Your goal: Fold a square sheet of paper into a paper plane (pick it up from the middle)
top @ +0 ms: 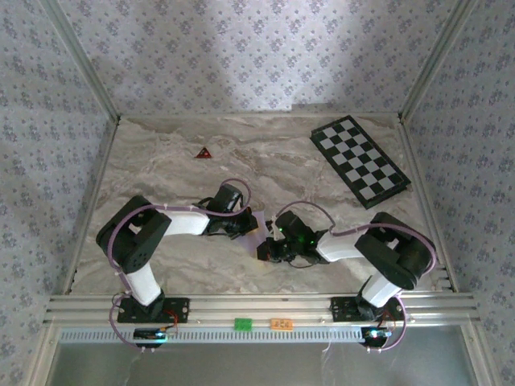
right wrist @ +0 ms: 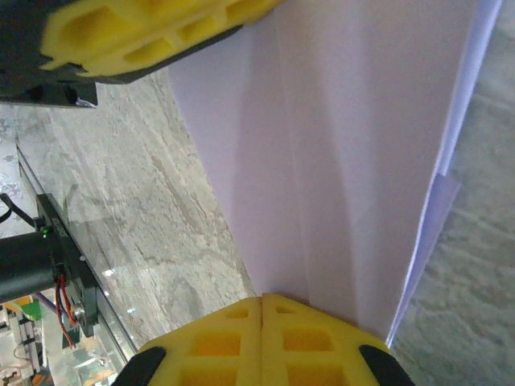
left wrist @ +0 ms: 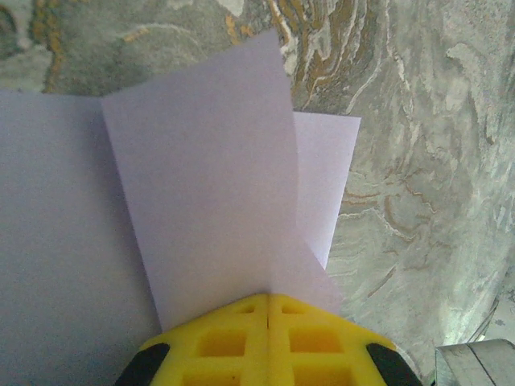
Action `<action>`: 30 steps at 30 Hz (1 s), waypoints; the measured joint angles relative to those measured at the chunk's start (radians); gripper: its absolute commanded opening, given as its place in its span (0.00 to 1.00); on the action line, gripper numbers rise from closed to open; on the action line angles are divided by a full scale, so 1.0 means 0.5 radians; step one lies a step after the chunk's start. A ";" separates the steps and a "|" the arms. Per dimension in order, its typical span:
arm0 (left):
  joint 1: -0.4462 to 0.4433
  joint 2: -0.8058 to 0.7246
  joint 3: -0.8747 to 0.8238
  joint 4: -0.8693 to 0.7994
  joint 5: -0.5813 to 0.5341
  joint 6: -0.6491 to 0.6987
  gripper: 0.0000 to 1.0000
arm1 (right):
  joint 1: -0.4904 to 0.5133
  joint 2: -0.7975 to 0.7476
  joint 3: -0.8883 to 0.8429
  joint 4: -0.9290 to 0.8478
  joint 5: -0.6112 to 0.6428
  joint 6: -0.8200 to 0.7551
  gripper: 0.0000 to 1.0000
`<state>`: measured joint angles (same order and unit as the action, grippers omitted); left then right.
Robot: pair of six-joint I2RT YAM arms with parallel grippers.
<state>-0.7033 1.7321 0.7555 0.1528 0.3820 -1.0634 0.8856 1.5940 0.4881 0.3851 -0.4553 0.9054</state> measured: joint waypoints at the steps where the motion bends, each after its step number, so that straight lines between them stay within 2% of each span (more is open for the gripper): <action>1: 0.000 0.000 0.000 -0.001 0.001 0.001 0.00 | 0.000 -0.003 0.001 -0.008 0.000 0.000 0.01; 14: 0.049 0.011 0.020 -0.046 0.053 0.056 0.00 | 0.002 -0.005 -0.002 -0.013 0.005 0.000 0.00; 22: 0.224 0.018 0.020 -0.034 0.075 0.164 0.00 | 0.002 -0.002 -0.003 -0.004 0.005 0.008 0.00; 30: 0.385 0.072 0.031 0.011 0.231 0.271 0.00 | 0.002 -0.002 -0.003 -0.004 0.005 0.008 0.00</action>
<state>-0.5110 1.7679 0.7712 0.1585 0.4976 -0.9279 0.8864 1.5929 0.4866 0.3832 -0.4526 0.9096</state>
